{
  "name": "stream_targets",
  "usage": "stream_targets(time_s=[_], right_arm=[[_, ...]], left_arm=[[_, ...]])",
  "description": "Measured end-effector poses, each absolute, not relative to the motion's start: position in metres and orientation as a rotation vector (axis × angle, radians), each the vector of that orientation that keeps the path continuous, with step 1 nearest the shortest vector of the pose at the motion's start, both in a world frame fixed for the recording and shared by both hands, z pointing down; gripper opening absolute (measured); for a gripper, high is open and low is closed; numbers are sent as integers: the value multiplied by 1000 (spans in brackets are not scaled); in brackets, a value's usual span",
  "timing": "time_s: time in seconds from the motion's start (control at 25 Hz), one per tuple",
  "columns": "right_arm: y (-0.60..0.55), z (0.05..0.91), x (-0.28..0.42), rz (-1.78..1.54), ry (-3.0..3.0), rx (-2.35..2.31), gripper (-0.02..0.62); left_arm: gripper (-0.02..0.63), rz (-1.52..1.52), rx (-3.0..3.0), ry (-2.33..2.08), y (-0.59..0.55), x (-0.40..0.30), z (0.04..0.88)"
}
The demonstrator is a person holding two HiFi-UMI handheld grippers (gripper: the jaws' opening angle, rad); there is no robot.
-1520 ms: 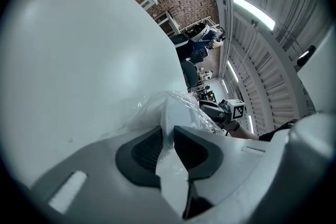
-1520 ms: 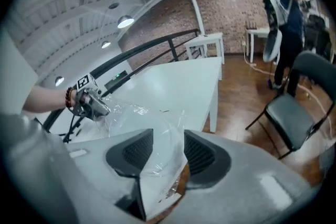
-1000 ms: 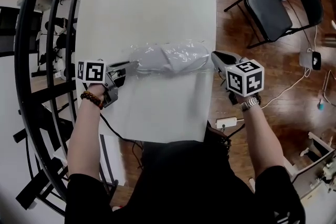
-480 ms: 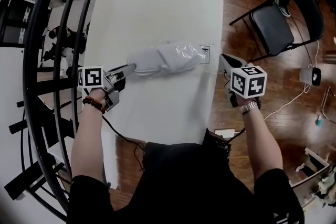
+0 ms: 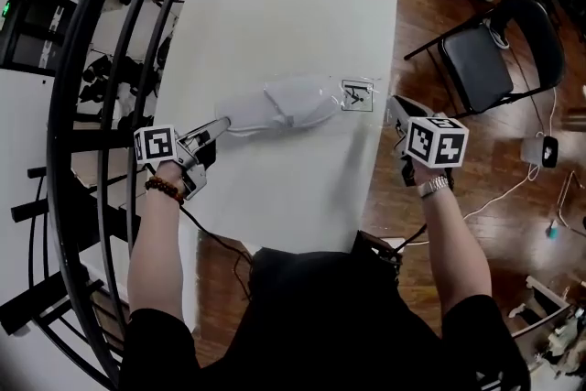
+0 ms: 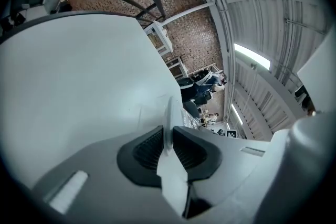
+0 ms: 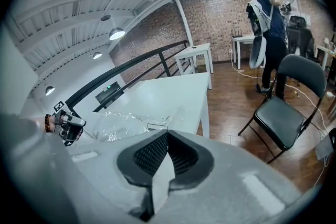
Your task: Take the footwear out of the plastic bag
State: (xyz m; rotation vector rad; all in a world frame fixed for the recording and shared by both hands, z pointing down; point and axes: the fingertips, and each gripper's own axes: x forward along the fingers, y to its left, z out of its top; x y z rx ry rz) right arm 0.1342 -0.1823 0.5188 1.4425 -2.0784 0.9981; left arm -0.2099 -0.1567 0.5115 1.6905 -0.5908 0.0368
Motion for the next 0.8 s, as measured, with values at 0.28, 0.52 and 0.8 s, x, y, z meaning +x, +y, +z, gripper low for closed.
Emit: stream_targets(time_s=[0.28,0.52,0.8], right_arm=[[-187,508,137,1008,-2088,1483,-6],[-191,502,151,1044,-2085,1553,-6],[-195,495,181,1106,-2022,1696,-6]], left_arm=[[74,-26,1674,-677,-150,-244,506],[72,-155,1642,-708,-148,-261,493],[72,-245,1591,-804,-148,-288,495]])
